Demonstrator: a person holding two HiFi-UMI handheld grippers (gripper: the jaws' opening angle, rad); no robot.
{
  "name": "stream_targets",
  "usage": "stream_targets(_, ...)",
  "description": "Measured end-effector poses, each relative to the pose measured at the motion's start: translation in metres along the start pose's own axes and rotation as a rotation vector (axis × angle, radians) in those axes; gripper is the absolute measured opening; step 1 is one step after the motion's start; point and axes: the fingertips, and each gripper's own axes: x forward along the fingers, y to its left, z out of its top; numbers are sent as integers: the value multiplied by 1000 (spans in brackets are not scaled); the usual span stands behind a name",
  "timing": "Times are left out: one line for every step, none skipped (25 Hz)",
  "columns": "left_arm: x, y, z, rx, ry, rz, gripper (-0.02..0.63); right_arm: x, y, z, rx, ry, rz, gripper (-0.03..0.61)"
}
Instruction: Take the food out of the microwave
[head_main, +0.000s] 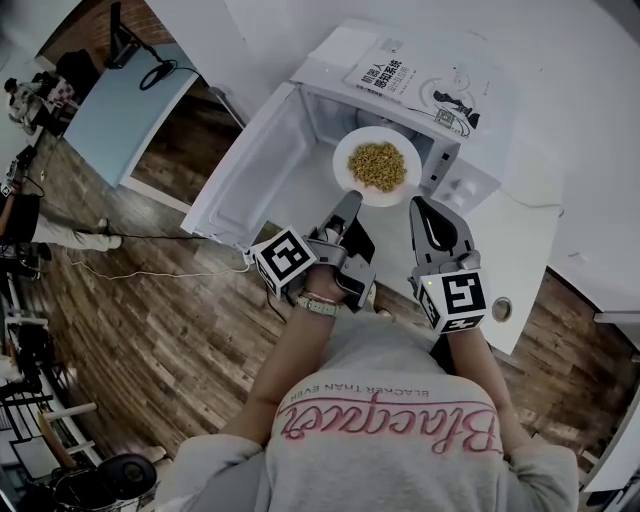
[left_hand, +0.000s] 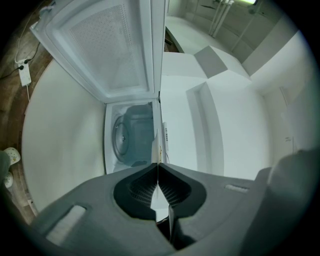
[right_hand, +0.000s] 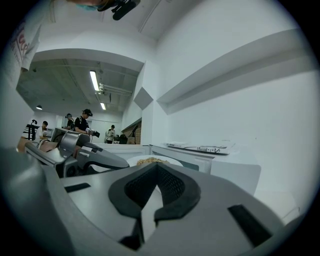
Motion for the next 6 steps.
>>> stream_targets(0,0,0,-1,-1,0,11,0,0,0,2,0,0,9)
stream_targets(-1,0,1,-3,-3,0,11,1,-1,-1,4,1,0,9)
stream_targets(-1,-1,1,-6,-5,0,11,1,-1,-1,6,1,-1,9)
stream_targets(-1,-1,2,-11,-7,-1,11,1,-2,-1,9,1,-2,9)
stream_targets(-2,-1,2,-19,-9,-4,11,1,-2,-2,13,2,-4,9)
stream_targets(-2,-1,3,-27,-12,-7,11,1,-3,-2,17,2,-5,9)
